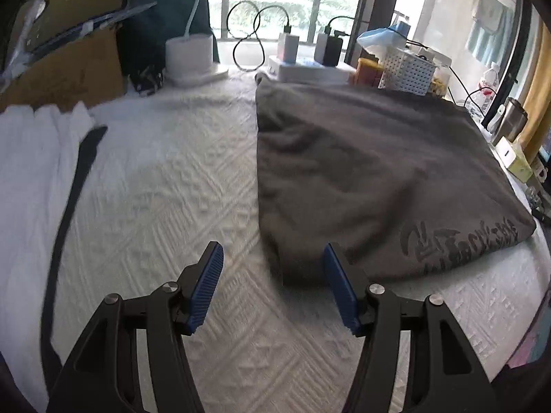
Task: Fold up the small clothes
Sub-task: 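Move both tools to the folded edge of the shirt, then pinch the folded edge with both tools and pull it straight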
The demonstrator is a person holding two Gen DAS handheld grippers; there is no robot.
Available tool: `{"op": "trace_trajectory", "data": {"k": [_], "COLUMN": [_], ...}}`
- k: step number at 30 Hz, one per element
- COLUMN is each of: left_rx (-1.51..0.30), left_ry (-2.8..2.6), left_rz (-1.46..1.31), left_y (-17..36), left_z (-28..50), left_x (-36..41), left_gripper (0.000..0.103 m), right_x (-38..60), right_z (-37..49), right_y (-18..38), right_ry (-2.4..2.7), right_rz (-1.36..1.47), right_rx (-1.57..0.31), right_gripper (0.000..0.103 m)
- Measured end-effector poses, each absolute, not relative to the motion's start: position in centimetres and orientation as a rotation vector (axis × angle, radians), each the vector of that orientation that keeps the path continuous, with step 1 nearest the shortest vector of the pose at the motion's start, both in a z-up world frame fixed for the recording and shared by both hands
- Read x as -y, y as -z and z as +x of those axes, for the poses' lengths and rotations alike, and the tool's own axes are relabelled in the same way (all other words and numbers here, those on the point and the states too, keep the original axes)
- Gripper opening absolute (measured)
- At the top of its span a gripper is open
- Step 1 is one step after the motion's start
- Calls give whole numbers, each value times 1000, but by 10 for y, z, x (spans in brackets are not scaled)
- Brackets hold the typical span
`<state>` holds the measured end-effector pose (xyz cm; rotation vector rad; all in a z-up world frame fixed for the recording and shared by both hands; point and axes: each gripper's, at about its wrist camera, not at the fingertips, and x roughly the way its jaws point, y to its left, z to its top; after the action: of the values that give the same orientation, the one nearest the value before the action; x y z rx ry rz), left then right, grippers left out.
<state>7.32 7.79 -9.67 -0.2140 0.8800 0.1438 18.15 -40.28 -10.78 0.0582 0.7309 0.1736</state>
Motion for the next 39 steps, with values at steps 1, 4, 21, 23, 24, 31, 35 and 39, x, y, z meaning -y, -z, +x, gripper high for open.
{"op": "trace_trajectory", "data": {"k": [1,4,21,23,24,31,35,39], "left_rx": [-882,-894,-857,-857,-854,-847,-849,-849], "left_ry": [-142,-125,-72,-69,-70,-70,-60,-48], "left_rz": [-215,-193,-130,-104,-96,-62,-59,-52], "left_y": [98,102,105,103,101,94,88,83], "left_z": [73,73,75,71,70,55,45,30], "left_x": [-77,-71,-57,-56,-56,-48,-42,-37], "left_gripper": [61,60,5,5,5,5,5,5], "right_x": [402,398,374,376,376,379,383,386], "right_z": [180,177,173,171,170,163,155,144], "right_y": [109,114,121,121,120,113,108,108], "right_ry": [-177,-195,-269,-274,-274,-269,-263,-257], "right_rz": [61,64,37,24,9,-27,-35,-34], "right_rx": [-735,-749,-767,-768,-768,-751,-732,-725], "right_gripper": [57,57,10,10,9,9,9,9]}}
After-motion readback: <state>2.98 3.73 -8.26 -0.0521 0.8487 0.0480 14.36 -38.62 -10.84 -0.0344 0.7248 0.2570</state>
